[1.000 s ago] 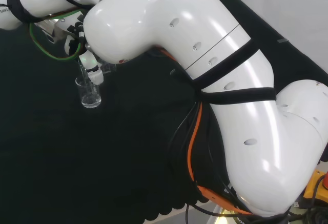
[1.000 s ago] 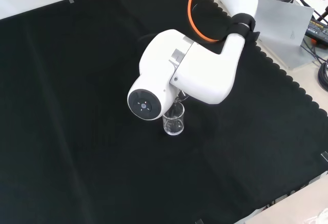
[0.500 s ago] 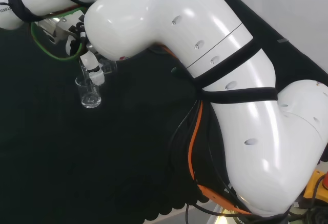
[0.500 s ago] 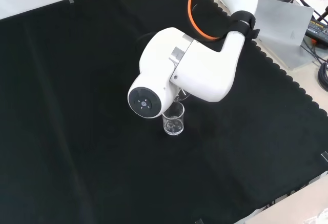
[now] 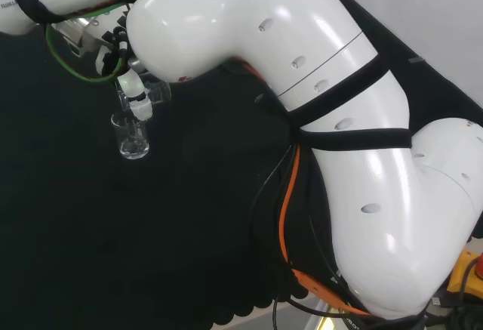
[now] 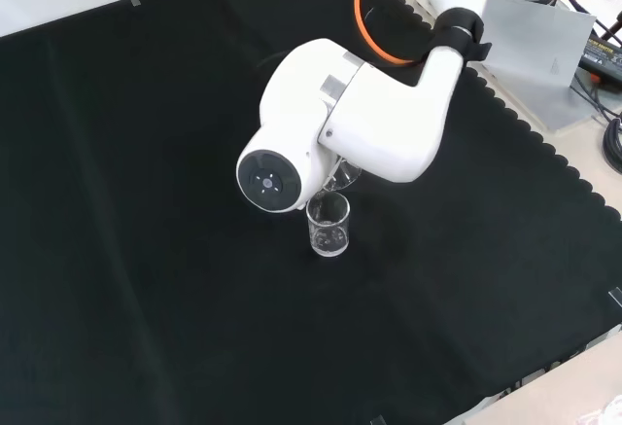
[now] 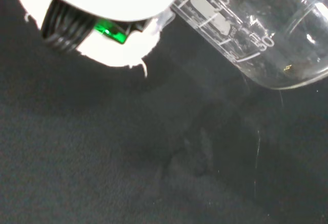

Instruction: Pour the water from the handheld beaker into the one on the table.

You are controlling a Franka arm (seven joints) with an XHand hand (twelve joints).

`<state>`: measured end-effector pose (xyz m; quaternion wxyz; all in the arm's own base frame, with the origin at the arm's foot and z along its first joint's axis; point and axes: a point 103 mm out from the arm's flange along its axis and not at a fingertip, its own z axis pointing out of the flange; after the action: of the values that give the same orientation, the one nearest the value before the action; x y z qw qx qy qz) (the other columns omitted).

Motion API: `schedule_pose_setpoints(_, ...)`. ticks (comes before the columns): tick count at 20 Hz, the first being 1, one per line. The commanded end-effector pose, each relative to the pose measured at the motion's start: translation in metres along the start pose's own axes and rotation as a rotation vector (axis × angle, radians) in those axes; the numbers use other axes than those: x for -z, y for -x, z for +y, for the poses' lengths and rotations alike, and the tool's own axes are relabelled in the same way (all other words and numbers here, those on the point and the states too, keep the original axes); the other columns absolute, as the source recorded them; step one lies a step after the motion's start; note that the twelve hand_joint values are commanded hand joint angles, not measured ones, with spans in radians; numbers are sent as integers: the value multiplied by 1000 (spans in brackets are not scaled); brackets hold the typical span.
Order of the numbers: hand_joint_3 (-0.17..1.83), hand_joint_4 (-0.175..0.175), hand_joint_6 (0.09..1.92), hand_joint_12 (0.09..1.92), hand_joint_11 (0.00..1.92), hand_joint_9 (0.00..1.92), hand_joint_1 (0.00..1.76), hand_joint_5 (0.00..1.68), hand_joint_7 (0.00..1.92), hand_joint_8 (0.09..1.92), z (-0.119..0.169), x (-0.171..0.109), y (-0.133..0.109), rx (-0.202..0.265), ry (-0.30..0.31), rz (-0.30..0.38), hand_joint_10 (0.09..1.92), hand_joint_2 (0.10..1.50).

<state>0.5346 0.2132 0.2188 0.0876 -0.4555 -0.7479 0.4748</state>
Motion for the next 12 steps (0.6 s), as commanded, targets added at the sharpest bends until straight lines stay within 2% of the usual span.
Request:
schedule_pose_setpoints(1,904,-175,1113,942,1053,1371,1289,1067,1127,1094,-3,-13,11,18,10,41,1058,616)
schedule_pose_setpoints(8,904,-175,1111,941,1055,1371,1289,1067,1128,1092,-7,-13,15,42,58,81,1058,615)
schedule_pose_setpoints(12,904,-175,1110,940,1055,1371,1289,1068,1129,1091,-12,-11,17,69,125,115,1057,615)
